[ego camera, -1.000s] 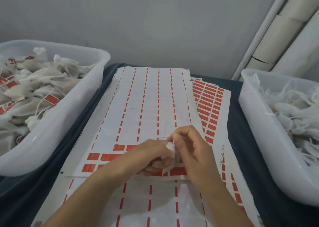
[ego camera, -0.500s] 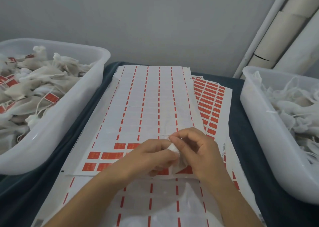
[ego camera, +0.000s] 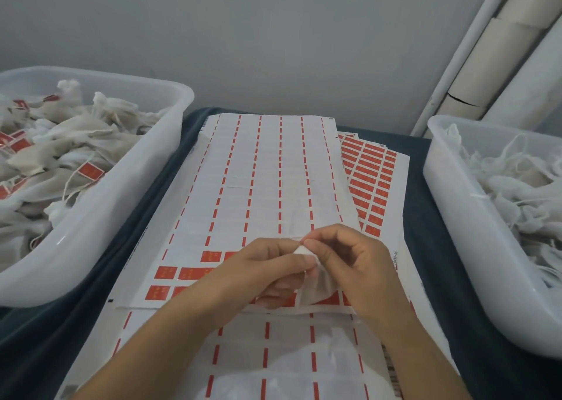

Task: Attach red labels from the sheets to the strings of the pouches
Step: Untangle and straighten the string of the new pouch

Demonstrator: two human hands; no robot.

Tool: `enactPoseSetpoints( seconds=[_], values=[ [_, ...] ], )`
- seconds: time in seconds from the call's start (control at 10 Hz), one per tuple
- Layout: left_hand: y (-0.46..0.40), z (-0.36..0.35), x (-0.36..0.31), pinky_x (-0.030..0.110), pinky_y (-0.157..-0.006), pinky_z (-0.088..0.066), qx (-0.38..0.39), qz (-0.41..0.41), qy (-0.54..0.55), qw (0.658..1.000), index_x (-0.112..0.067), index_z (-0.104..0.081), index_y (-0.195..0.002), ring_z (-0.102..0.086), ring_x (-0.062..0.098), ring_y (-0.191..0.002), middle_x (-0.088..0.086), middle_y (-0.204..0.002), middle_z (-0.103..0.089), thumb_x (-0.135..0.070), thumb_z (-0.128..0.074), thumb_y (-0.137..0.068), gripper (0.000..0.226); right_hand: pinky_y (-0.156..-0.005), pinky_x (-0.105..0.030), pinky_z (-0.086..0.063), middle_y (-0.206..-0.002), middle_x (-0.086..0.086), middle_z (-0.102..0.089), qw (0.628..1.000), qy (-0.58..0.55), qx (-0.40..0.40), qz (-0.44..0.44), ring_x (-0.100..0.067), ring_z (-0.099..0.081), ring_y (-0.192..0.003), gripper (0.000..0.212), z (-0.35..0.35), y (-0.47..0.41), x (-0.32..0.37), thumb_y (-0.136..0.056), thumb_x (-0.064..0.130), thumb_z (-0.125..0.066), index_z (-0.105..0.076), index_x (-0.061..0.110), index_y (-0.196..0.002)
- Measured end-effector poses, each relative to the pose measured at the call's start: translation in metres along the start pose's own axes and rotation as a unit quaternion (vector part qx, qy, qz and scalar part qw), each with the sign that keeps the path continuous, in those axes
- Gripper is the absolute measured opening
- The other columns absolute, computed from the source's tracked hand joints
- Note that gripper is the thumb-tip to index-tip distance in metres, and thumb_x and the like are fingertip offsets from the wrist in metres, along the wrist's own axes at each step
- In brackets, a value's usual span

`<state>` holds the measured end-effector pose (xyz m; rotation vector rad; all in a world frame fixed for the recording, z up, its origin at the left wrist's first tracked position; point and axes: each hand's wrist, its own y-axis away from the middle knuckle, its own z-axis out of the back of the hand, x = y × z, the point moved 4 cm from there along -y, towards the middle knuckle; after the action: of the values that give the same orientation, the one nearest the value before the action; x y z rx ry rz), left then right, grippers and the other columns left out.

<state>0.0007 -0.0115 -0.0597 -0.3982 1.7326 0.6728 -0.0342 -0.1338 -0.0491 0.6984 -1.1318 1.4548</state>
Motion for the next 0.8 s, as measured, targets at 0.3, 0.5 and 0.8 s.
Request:
enactPoseSetpoints(
  seconds=[0.3,0.5,0.8],
  values=[
    [0.001,0.009,-0.002,0.013,-0.046,-0.036,-0.040,-0.038,-0.021,0.998,-0.022,-0.072,-0.081,-0.042,0.006,-0.046,-0.002,-0.057,-0.053,-0.046,-0.061,-0.072,0.027,-0.068,-0.001,-0.044,-0.094,0.032,-0.063,0.993,-0.048,0.068,-0.084,0.013,-0.055,-0.095,0.018,0.000,0.002,-0.004,-0.071,0.046,-0.055,-0.063,0.042,-0.087],
    [-0.001,0.011,-0.003,0.017,-0.049,-0.046,-0.115,-0.087,-0.144,0.979,-0.020,-0.062,-0.095,-0.048,0.005,-0.045,-0.007,-0.066,-0.067,-0.011,-0.055,-0.091,0.012,-0.064,0.001,-0.043,-0.089,0.036,-0.061,0.993,-0.002,-0.011,-0.115,0.017,-0.053,-0.092,0.018,0.008,0.000,-0.010,-0.065,0.043,-0.062,-0.062,0.045,-0.083],
    [0.004,0.009,-0.009,0.011,-0.054,-0.045,-0.158,-0.180,-0.171,0.956,-0.028,-0.038,-0.096,-0.059,-0.003,-0.063,-0.022,-0.072,-0.061,-0.028,-0.051,-0.088,0.015,-0.074,-0.016,-0.054,-0.096,0.021,-0.069,0.953,-0.169,0.091,-0.236,-0.003,-0.064,-0.094,0.021,-0.002,0.006,-0.014,-0.077,0.040,-0.058,-0.071,0.041,-0.093]
  ],
)
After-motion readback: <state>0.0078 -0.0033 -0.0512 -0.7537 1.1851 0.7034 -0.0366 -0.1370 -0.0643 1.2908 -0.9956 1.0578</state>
